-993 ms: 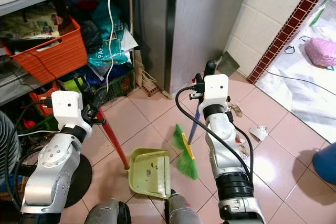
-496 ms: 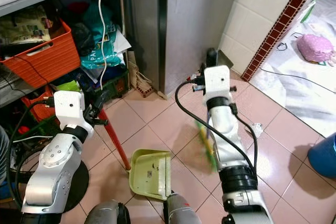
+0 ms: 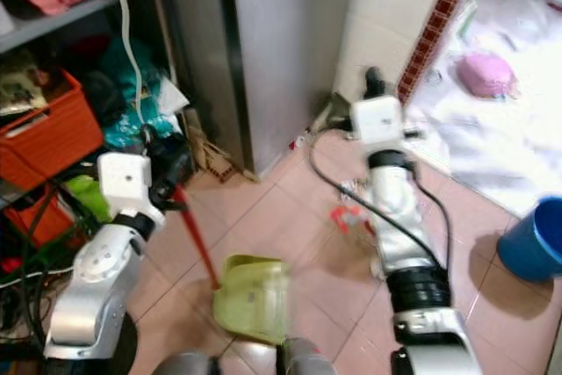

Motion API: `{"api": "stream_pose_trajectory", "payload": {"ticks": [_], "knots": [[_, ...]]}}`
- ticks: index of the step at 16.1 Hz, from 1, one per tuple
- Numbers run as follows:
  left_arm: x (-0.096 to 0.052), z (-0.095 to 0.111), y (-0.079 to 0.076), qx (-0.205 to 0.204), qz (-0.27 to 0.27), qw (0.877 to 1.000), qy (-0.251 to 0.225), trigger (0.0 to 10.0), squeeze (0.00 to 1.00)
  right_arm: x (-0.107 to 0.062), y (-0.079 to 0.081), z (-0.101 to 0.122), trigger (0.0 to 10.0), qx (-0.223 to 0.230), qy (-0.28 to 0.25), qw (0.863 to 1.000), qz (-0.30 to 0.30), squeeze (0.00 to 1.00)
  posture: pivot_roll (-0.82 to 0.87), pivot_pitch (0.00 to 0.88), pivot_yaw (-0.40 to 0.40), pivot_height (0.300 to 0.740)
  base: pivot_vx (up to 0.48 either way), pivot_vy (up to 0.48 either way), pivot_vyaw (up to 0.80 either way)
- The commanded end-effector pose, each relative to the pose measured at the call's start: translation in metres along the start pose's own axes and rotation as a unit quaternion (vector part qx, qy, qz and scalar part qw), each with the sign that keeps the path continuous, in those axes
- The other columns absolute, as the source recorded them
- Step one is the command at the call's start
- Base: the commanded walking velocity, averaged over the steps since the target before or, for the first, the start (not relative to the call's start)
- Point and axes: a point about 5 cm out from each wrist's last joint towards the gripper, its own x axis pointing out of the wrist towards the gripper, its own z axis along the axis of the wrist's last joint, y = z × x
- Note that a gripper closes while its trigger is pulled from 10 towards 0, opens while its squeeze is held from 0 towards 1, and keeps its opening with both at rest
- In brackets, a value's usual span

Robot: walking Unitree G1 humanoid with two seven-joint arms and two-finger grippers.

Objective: Sweep floor

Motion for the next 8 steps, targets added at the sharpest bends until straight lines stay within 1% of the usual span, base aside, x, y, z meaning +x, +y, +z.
{"api": "stream_pose_trajectory", "payload": {"ticks": [1,4,8], "knots": [[-0.001,0.010,0.004,0.005,0.004,1.000,-0.026,10.0,0.00,0.003,0.007,0.009,10.0,0.005,-0.017,1.000,0.006,0.00,0.02,0.104,-0.007,0.740,0.319,0.000,-0.80],[0.000,0.010,0.004,0.007,0.000,1.000,-0.026,10.0,0.00,-0.003,0.007,-0.008,10.0,0.002,0.026,1.000,-0.004,0.00,0.02,0.102,0.000,0.740,0.321,0.000,-0.80],[-0.001,0.010,0.004,0.008,-0.003,1.000,-0.024,10.0,0.00,-0.007,0.007,-0.016,10.0,-0.004,0.042,0.999,-0.007,0.00,0.02,0.104,0.003,0.740,0.329,0.000,-0.80]]}}
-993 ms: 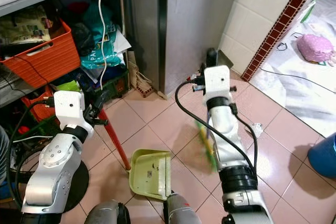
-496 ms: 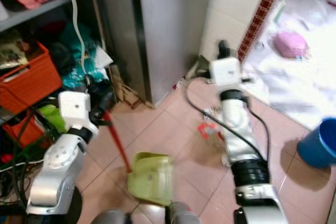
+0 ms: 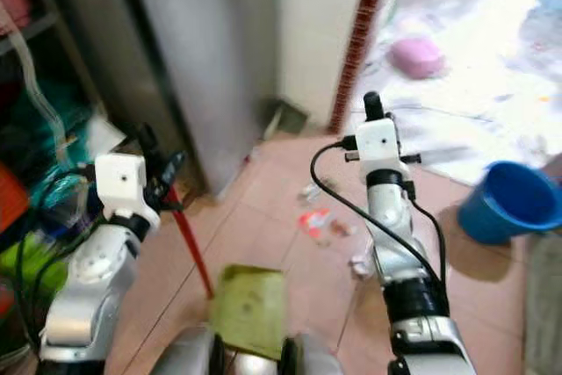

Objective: Sweep floor

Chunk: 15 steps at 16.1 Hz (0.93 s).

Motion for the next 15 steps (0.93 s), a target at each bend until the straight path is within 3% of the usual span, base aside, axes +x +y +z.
{"api": "stream_pose_trajectory", "payload": {"ticks": [1,6,15], "knots": [[0.001,0.012,-0.001,0.005,-0.009,1.000,-0.030,10.0,0.00,0.003,-0.001,0.010,10.0,-0.006,-0.024,1.000,-0.006,0.00,0.02,0.104,0.004,0.740,0.345,0.000,0.00],[0.000,0.011,-0.003,0.005,-0.016,0.999,-0.028,10.0,0.00,0.001,0.000,0.006,10.0,-0.011,-0.016,1.000,-0.009,0.00,0.02,0.101,0.005,0.740,0.382,0.000,0.00],[0.002,0.010,-0.003,-0.003,-0.008,1.000,-0.024,10.0,0.00,0.001,0.004,-0.001,10.0,0.027,0.014,0.999,-0.011,0.00,0.01,0.124,0.010,0.740,0.453,0.000,0.00]]}}
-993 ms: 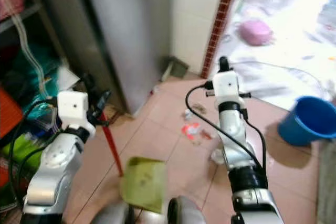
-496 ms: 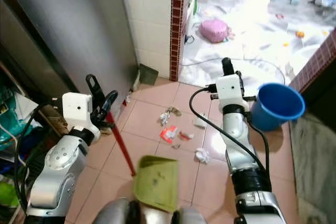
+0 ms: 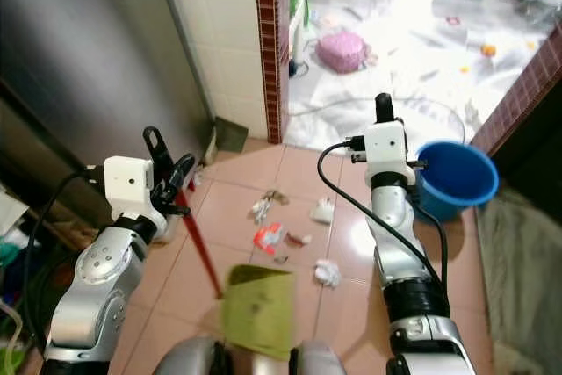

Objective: Sweep floor

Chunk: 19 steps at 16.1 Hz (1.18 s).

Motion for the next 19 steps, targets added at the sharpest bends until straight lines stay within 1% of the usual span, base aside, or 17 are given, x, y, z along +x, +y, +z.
{"api": "stream_pose_trajectory", "payload": {"ticks": [1,2,4,6,7,8,10,12,13,15,17,18,19], "knots": [[0.000,0.010,0.005,0.007,0.010,1.000,-0.026,10.0,0.00,0.001,0.008,0.007,10.0,0.002,-0.012,1.000,0.010,0.00,0.01,0.125,0.009,0.740,0.000,0.000,0.00],[0.000,0.010,0.004,0.008,0.015,1.000,-0.027,10.0,0.00,0.001,0.010,0.008,10.0,0.004,-0.012,1.000,0.013,0.00,0.01,0.126,0.007,0.740,0.000,0.000,0.00],[0.002,0.007,0.005,0.033,0.028,0.999,-0.021,10.0,0.00,0.000,0.012,0.007,10.0,0.009,-0.009,1.000,0.018,0.00,0.02,0.128,-0.003,0.740,0.000,0.000,0.00],[0.003,0.003,0.011,0.047,0.053,0.997,-0.013,10.0,0.00,-0.002,0.016,0.001,10.0,0.036,0.014,0.999,0.025,0.00,0.02,0.130,-0.009,0.740,0.000,0.000,0.00],[0.003,0.002,0.012,0.050,0.057,0.997,-0.012,10.0,0.00,-0.002,0.017,0.001,10.0,0.040,0.016,0.999,0.025,0.00,0.01,0.132,-0.007,0.740,0.000,0.000,0.00],[0.005,-0.001,0.017,0.065,0.084,0.994,-0.006,10.0,0.00,-0.002,0.017,0.000,10.0,0.044,0.021,0.999,0.025,0.00,0.01,0.132,-0.007,0.740,0.000,0.000,0.00],[0.010,-0.003,0.020,0.061,0.098,0.993,-0.003,10.0,0.00,-0.002,0.017,0.000,10.0,0.054,0.026,0.998,0.026,0.00,0.01,0.137,-0.005,0.740,0.000,0.000,0.00],[0.022,-0.005,0.020,0.055,0.104,0.993,-0.007,10.0,0.00,-0.003,0.020,-0.005,10.0,0.092,0.048,0.994,0.033,0.00,0.00,0.137,-0.008,0.740,0.000,0.000,0.00],[0.027,-0.004,0.020,0.054,0.105,0.993,-0.010,10.0,0.00,-0.004,0.023,-0.005,10.0,0.116,0.052,0.991,0.040,0.00,0.00,0.144,-0.011,0.740,0.000,0.000,0.00],[0.037,-0.006,0.017,0.058,0.101,0.993,-0.012,10.0,0.00,-0.004,0.030,-0.001,10.0,0.140,0.050,0.987,0.060,0.00,-0.01,0.144,-0.017,0.740,0.000,0.000,0.00],[0.045,-0.012,0.011,0.056,0.097,0.994,0.002,10.0,0.00,-0.003,0.033,0.002,10.0,0.146,0.047,0.985,0.073,0.00,-0.01,0.144,-0.023,0.740,0.000,0.000,0.00],[0.050,-0.015,0.005,0.058,0.092,0.994,0.001,10.0,0.00,-0.003,0.035,0.004,10.0,0.153,0.045,0.984,0.081,0.00,-0.02,0.142,-0.020,0.740,0.000,0.000,0.00],[0.053,-0.018,0.002,0.059,0.092,0.994,0.001,10.0,0.00,-0.002,0.035,0.005,10.0,0.159,0.044,0.983,0.086,0.00,-0.03,0.142,-0.018,0.740,0.000,0.000,0.00]]}}
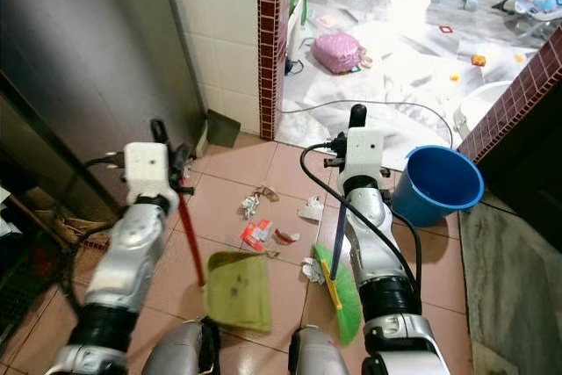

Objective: Sweep floor

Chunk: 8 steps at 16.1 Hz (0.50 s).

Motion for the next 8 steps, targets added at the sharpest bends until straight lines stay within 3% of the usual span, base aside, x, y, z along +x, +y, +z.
{"api": "stream_pose_trajectory", "payload": {"ticks": [1,2,4,5,8], "knots": [[0.004,0.006,-0.002,0.009,0.003,1.000,-0.020,10.0,0.00,0.003,0.004,0.008,10.0,0.020,-0.009,1.000,0.012,0.00,-0.03,0.142,-0.018,0.740,0.000,0.000,0.00],[0.005,0.005,-0.003,0.007,0.004,1.000,-0.019,10.0,0.00,0.002,0.004,0.008,10.0,0.023,-0.009,1.000,0.017,0.00,-0.03,0.142,-0.018,0.740,0.000,0.000,0.00],[0.011,0.003,-0.012,-0.001,-0.008,1.000,-0.017,10.0,0.00,0.000,0.012,0.008,10.0,0.082,0.008,0.995,0.058,0.00,-0.05,0.141,-0.011,0.740,0.000,0.000,0.00],[0.011,0.003,-0.017,0.000,-0.016,1.000,-0.020,10.0,0.00,0.001,0.017,0.015,10.0,0.146,0.013,0.986,0.077,0.00,-0.05,0.141,-0.011,0.740,0.000,0.000,0.00],[0.012,0.001,-0.020,-0.001,-0.018,1.000,-0.020,10.0,0.00,0.003,0.026,0.026,10.0,0.188,0.014,0.976,0.110,0.00,-0.06,0.134,-0.011,0.740,0.000,0.000,0.00]]}}
